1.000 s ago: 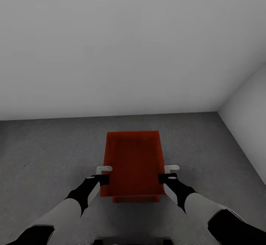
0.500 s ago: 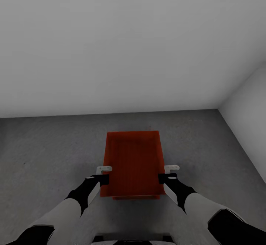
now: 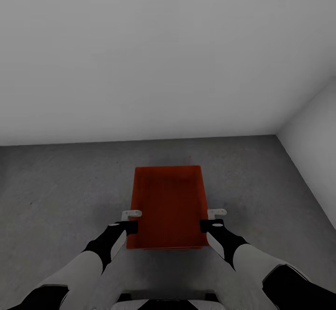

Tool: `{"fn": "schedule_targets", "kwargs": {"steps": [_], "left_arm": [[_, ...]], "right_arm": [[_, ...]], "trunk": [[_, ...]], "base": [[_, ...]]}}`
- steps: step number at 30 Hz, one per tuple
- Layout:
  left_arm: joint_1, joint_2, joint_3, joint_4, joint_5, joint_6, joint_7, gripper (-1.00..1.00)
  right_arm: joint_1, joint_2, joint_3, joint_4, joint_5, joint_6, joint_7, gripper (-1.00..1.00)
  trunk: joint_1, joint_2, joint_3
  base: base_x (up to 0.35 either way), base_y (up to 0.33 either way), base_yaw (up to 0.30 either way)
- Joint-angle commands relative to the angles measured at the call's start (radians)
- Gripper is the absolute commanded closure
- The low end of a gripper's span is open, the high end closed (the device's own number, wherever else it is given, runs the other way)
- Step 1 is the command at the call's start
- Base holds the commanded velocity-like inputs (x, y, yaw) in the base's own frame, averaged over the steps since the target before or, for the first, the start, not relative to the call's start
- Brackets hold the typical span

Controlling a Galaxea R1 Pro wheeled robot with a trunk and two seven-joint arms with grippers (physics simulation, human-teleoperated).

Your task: Move the two storage containers from the living room to the garage. In the garage, place one container on the floor and stack the other container on top of it (either order is fine).

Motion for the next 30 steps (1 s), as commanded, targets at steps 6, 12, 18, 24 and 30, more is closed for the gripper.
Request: {"fn": "schedule_targets", "kwargs": {"steps": [6,12,18,24,30], "left_arm": [[0.0,-0.001,-0.015,-0.005,0.018,0.004,0.001,1.0],[0.0,-0.001,-0.015,-0.005,0.018,0.004,0.001,1.0],[0.0,-0.001,-0.015,-0.005,0.018,0.004,0.001,1.0],[0.0,-0.001,-0.015,-0.005,0.018,0.004,0.001,1.0],[0.0,-0.001,-0.016,-0.005,0.018,0.004,0.001,1.0]], "right_arm": [[0.0,0.008,0.029,0.0,-0.038,0.01,0.01,1.0],[0.0,0.008,0.029,0.0,-0.038,0.01,0.01,1.0],[0.0,0.008,0.029,0.0,-0.038,0.01,0.01,1.0],[0.0,0.008,0.029,0.0,-0.038,0.009,0.01,1.0],[0.0,0.008,0.029,0.0,-0.038,0.01,0.01,1.0]], "trunk": [[0.0,-0.001,-0.011],[0.0,-0.001,-0.02],[0.0,-0.001,-0.026],[0.0,-0.001,-0.026],[0.0,-0.001,-0.026]], "base": [[0.0,0.0,0.0],[0.0,0.0,0.0],[0.0,0.0,0.0],[0.0,0.0,0.0],[0.0,0.0,0.0]]}}
